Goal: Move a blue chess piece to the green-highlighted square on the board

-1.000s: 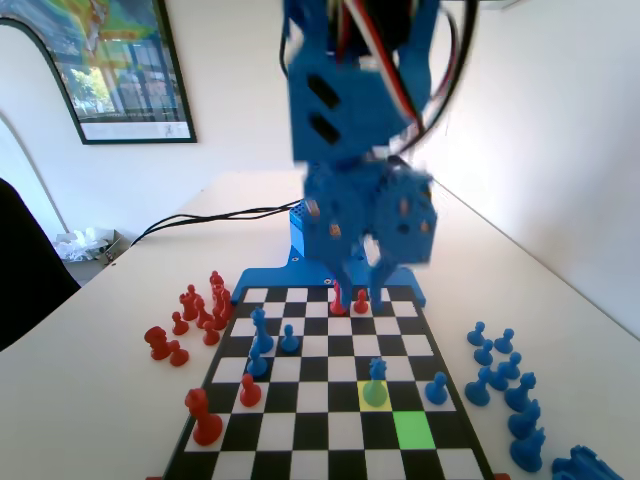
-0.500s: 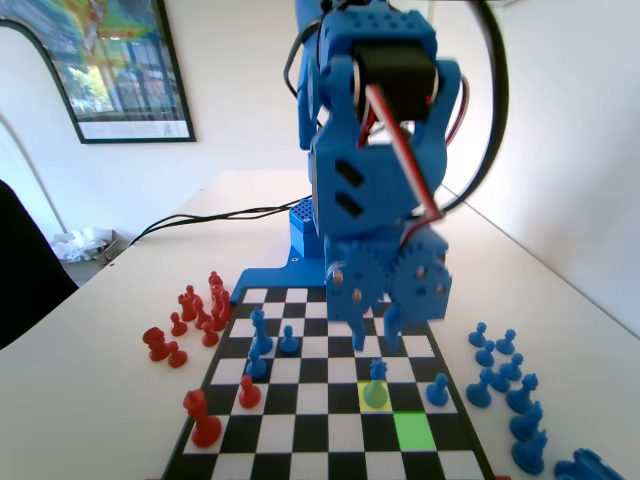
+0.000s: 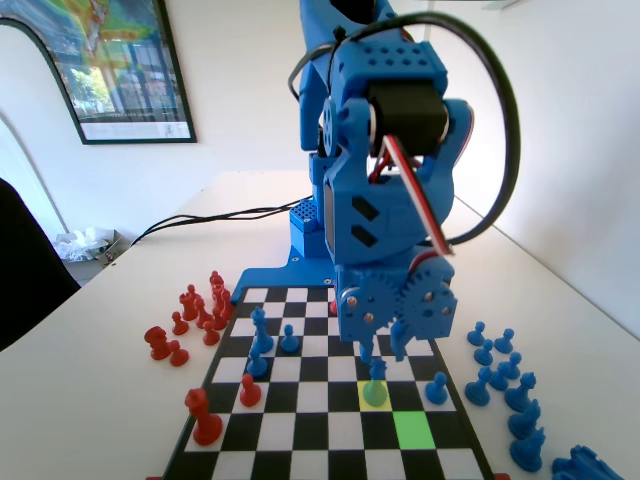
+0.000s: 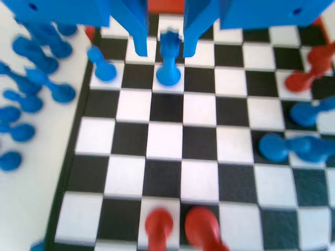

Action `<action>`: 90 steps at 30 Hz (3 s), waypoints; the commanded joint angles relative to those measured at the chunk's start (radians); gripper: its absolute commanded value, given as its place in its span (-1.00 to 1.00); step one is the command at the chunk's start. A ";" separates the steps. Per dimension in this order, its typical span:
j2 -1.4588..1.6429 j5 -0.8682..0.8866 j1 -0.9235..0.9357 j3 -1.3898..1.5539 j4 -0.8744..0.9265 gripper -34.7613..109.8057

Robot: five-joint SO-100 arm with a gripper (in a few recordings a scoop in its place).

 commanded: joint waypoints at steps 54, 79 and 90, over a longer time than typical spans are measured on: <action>-0.152 0.083 -0.044 -0.408 0.196 -0.51; -0.173 0.086 -0.069 -0.359 0.106 -0.51; -0.179 0.078 -0.067 -0.328 0.075 -0.49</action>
